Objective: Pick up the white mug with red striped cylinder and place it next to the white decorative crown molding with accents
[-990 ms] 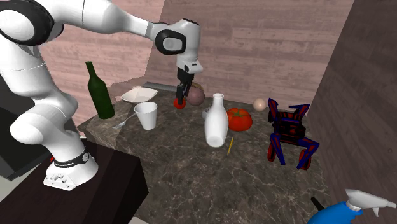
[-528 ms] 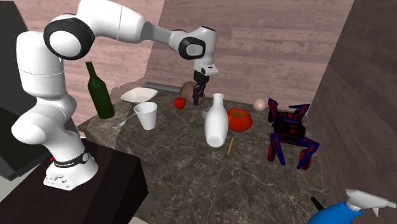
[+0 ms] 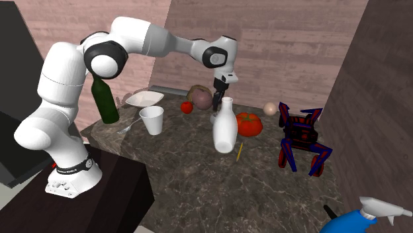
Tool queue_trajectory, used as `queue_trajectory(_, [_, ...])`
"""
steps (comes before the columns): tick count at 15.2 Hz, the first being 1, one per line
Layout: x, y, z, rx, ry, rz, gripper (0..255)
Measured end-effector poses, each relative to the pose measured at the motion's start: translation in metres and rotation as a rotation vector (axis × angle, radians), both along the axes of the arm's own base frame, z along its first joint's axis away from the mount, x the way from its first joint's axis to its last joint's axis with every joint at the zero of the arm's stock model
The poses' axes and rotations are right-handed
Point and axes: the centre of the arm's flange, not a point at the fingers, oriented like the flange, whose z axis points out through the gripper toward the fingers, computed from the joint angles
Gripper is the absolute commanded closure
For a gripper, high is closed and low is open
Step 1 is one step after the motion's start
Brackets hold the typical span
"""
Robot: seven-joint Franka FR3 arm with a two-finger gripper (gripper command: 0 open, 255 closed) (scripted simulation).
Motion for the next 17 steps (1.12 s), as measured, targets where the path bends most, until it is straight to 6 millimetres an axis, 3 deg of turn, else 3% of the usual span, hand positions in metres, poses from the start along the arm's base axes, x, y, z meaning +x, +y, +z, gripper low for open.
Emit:
queue_trajectory(5, [-0.001,-0.001,-0.026,0.000,0.000,-0.001,0])
queue_trajectory(11, [-0.001,0.000,-0.029,0.000,-0.001,-0.001,0])
queue_trajectory(12, [-0.001,0.000,-0.029,0.000,-0.001,-0.001,255])
queue_trajectory(17, [-0.001,0.000,-0.029,0.000,-0.001,-0.001,255])
